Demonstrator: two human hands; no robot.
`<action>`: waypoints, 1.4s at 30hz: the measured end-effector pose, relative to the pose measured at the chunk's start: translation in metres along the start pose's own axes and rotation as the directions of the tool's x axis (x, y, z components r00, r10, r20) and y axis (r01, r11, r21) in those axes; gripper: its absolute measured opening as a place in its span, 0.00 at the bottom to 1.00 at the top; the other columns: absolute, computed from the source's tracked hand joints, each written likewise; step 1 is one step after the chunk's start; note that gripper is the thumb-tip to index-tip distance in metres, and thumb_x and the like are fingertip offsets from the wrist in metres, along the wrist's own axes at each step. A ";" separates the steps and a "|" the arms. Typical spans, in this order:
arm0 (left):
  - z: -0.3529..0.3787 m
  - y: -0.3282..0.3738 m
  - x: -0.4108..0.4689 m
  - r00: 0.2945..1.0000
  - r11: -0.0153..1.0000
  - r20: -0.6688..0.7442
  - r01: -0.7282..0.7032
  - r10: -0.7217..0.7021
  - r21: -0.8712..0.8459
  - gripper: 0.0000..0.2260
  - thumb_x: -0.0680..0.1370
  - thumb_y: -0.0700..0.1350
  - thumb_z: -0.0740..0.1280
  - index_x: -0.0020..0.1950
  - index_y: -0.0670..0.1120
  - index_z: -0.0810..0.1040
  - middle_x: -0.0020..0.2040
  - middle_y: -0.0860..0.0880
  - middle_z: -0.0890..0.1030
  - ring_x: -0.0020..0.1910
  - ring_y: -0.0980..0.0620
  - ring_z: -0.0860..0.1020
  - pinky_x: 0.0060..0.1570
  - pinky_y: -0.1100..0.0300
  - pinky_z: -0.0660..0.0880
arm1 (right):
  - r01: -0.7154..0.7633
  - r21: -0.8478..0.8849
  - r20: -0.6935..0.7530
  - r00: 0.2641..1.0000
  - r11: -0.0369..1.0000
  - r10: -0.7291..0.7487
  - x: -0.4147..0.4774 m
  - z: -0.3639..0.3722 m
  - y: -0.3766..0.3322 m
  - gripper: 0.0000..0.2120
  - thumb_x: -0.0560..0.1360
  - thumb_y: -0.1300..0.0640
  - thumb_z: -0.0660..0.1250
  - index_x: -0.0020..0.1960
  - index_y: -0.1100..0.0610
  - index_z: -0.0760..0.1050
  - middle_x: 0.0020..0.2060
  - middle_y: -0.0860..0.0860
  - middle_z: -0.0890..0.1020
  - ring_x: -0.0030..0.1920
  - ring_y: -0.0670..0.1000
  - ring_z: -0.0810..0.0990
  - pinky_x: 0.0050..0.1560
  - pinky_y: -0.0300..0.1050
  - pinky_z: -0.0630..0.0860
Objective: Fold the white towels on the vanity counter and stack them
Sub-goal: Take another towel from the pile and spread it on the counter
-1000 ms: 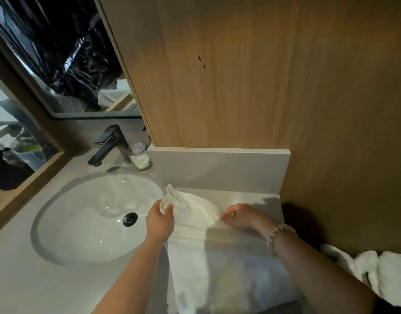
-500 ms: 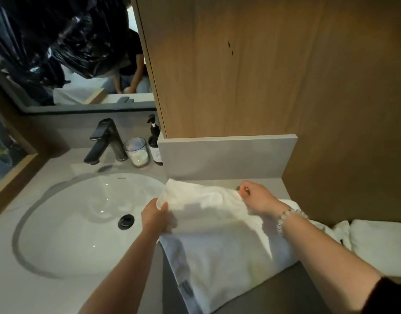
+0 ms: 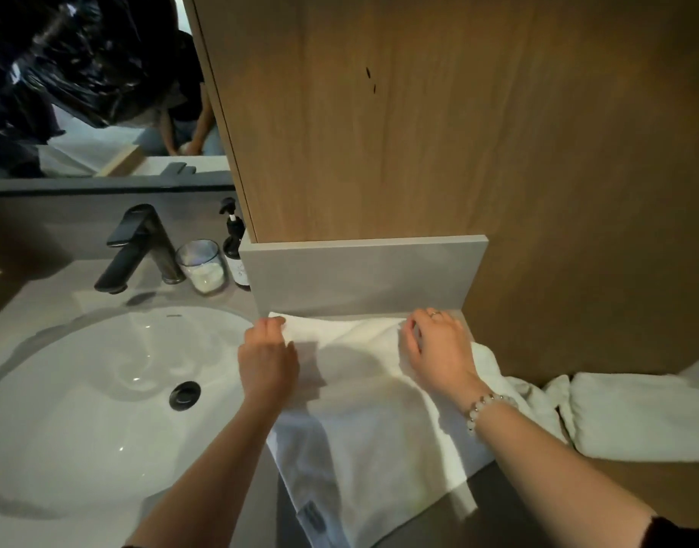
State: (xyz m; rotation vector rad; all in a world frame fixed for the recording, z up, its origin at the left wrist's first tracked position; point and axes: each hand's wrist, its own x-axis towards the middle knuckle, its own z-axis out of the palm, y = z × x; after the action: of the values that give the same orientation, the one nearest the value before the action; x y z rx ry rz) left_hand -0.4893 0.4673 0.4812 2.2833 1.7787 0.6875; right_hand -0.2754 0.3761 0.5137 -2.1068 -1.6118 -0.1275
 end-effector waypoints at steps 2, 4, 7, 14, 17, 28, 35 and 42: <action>0.004 0.030 0.004 0.976 0.977 0.099 -0.181 0.192 -0.112 0.11 0.72 0.38 0.69 0.54 0.40 0.79 0.52 0.40 0.80 0.52 0.38 0.77 0.51 0.52 0.73 | -0.021 0.078 0.085 0.996 0.997 0.014 -0.020 -0.002 -0.001 0.12 0.75 0.51 0.56 0.40 0.55 0.75 0.38 0.52 0.80 0.42 0.56 0.78 0.47 0.48 0.70; 0.014 0.058 0.005 0.900 0.927 0.267 -0.280 0.343 -0.247 0.11 0.76 0.42 0.66 0.58 0.43 0.79 0.57 0.44 0.79 0.58 0.43 0.75 0.57 0.57 0.70 | 0.004 0.097 0.096 0.995 0.995 -0.014 -0.048 0.004 0.009 0.13 0.72 0.46 0.58 0.42 0.52 0.77 0.39 0.49 0.82 0.42 0.53 0.80 0.47 0.47 0.73; 0.031 0.087 0.006 0.832 0.934 0.445 -0.221 0.331 -0.281 0.16 0.76 0.48 0.66 0.64 0.46 0.75 0.64 0.48 0.76 0.64 0.48 0.72 0.62 0.60 0.66 | 0.003 0.096 0.156 0.988 0.995 -0.018 -0.088 0.017 0.031 0.23 0.75 0.37 0.55 0.53 0.51 0.79 0.49 0.48 0.82 0.49 0.51 0.81 0.58 0.47 0.73; 0.045 0.124 0.012 0.877 0.989 0.464 -0.145 0.127 0.003 0.14 0.78 0.54 0.62 0.53 0.48 0.82 0.55 0.46 0.80 0.57 0.45 0.76 0.49 0.58 0.72 | -0.003 0.179 0.150 0.988 0.984 -0.025 -0.086 0.018 0.033 0.09 0.71 0.48 0.68 0.45 0.51 0.83 0.42 0.47 0.84 0.43 0.47 0.82 0.53 0.36 0.72; 0.047 0.129 0.018 0.895 0.987 0.434 -0.146 0.105 0.063 0.14 0.78 0.55 0.62 0.54 0.48 0.82 0.55 0.45 0.81 0.56 0.44 0.77 0.50 0.57 0.72 | -0.001 0.179 0.124 0.992 0.984 -0.021 -0.102 0.012 0.033 0.08 0.71 0.48 0.70 0.40 0.52 0.83 0.36 0.46 0.81 0.38 0.45 0.79 0.46 0.33 0.71; 0.057 0.141 0.027 0.929 0.983 0.365 -0.115 0.055 0.143 0.12 0.79 0.50 0.62 0.54 0.44 0.80 0.54 0.43 0.79 0.54 0.41 0.77 0.45 0.57 0.69 | -0.037 0.244 0.340 0.939 0.969 -0.050 -0.137 -0.011 0.011 0.21 0.71 0.43 0.59 0.30 0.57 0.77 0.28 0.51 0.77 0.31 0.50 0.76 0.33 0.41 0.67; 0.051 0.139 0.025 0.900 0.992 0.436 -0.062 0.007 0.112 0.11 0.75 0.51 0.63 0.47 0.47 0.81 0.48 0.48 0.81 0.51 0.44 0.78 0.43 0.59 0.71 | -0.378 0.460 0.376 0.903 0.804 0.209 -0.070 -0.030 0.041 0.18 0.76 0.53 0.63 0.31 0.60 0.76 0.27 0.53 0.78 0.29 0.43 0.74 0.36 0.42 0.69; 0.060 0.141 0.006 0.898 0.992 0.435 0.013 -0.068 0.128 0.21 0.77 0.59 0.58 0.54 0.45 0.81 0.55 0.47 0.80 0.57 0.46 0.76 0.57 0.55 0.70 | -0.493 0.096 0.425 0.806 0.865 0.412 0.007 -0.001 0.116 0.14 0.79 0.61 0.53 0.52 0.56 0.77 0.54 0.55 0.79 0.58 0.56 0.76 0.49 0.41 0.67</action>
State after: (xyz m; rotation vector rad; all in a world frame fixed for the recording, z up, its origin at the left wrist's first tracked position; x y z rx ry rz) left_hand -0.3379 0.4430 0.4867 2.2351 1.6755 0.0394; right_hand -0.1650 0.3601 0.4805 -2.3873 -1.1886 0.6338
